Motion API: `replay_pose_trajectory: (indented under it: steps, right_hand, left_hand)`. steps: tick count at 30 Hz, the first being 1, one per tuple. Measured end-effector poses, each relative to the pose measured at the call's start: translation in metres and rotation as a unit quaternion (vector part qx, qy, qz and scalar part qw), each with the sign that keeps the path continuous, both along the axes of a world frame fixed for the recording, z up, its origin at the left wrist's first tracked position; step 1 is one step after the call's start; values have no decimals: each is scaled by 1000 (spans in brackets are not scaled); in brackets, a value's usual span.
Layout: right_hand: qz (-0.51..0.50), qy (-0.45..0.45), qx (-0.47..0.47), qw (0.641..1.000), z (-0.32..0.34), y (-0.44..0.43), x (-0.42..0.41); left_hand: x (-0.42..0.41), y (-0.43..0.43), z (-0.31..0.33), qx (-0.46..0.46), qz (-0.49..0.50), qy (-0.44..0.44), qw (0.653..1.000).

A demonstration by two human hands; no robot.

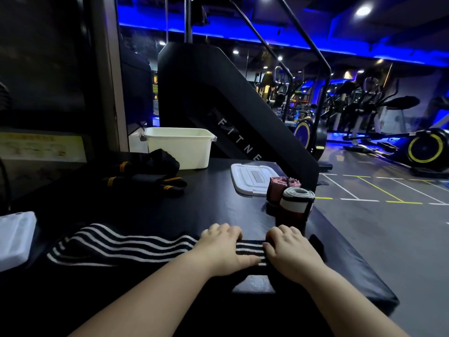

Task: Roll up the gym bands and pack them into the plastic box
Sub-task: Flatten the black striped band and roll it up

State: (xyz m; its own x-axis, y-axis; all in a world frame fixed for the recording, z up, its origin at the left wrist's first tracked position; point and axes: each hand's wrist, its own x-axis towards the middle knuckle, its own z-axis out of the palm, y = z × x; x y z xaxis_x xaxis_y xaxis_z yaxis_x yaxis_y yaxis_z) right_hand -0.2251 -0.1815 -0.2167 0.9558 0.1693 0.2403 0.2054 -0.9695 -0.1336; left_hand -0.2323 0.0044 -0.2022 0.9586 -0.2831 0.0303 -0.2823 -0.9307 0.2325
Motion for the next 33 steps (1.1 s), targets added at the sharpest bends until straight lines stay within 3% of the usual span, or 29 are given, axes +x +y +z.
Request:
replay_pose_trajectory:
  steps: [5, 16, 23, 27, 33]
  right_hand:
    - [3, 5, 29, 1000, 0, -3, -2]
    - [20, 18, 19, 999, 2, -6, 2]
    - [21, 6, 22, 1000, 4, -15, 2]
    - [10, -2, 10, 1000, 9, -25, 2]
    - [25, -12, -47, 999, 13, -32, 3]
  left_hand:
    - [-2, 7, 0, -10, 33, -11, 999]
    - [-7, 29, 6, 89, 84, -29, 992]
    - [-8, 43, 1, -34, 62, -29, 997]
    - [-4, 34, -2, -51, 48, -82, 994]
    - [0, 23, -6, -43, 40, -83, 995]
